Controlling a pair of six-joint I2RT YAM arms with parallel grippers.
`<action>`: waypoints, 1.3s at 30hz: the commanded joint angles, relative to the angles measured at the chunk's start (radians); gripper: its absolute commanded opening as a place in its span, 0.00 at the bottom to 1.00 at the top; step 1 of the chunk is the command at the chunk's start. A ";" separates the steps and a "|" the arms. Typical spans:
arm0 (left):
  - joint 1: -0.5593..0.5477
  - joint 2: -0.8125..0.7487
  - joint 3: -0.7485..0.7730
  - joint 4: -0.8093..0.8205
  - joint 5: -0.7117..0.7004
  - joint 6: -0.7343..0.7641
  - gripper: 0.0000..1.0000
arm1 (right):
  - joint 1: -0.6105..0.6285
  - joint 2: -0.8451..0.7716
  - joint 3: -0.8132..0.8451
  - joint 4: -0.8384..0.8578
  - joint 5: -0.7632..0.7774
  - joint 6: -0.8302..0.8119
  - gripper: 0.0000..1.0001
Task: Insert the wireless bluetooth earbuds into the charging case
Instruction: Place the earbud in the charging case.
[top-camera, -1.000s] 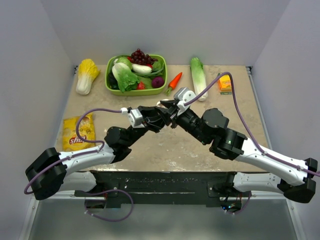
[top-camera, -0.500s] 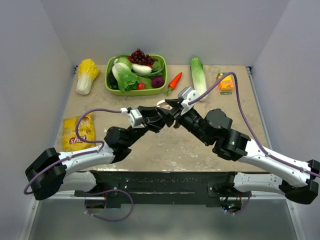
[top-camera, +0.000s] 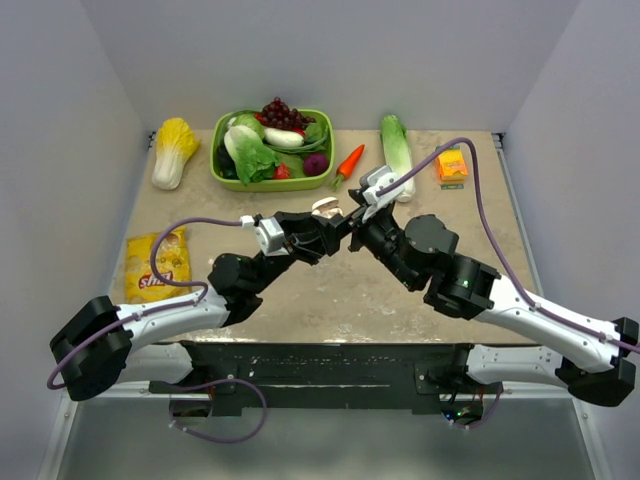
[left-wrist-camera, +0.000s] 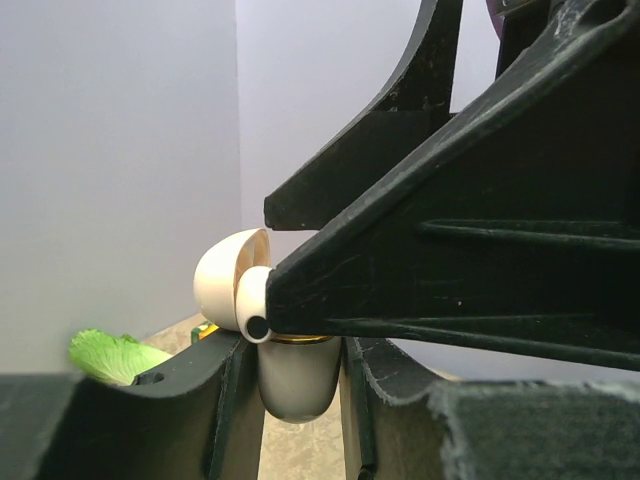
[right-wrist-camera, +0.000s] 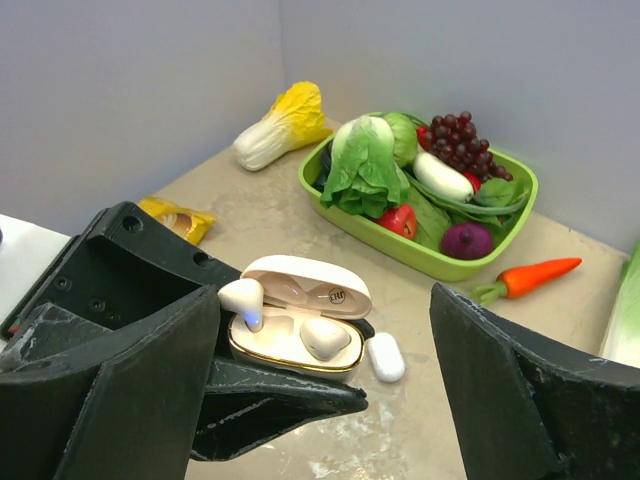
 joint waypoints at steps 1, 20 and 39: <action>0.000 -0.016 0.038 0.046 -0.016 0.034 0.00 | 0.002 0.019 0.069 -0.021 0.075 0.045 0.88; 0.000 -0.028 0.033 0.045 -0.017 0.042 0.00 | 0.002 0.024 0.066 -0.071 0.153 0.061 0.88; 0.000 -0.036 0.035 0.029 -0.029 0.060 0.00 | 0.002 -0.035 0.026 -0.064 0.177 0.082 0.88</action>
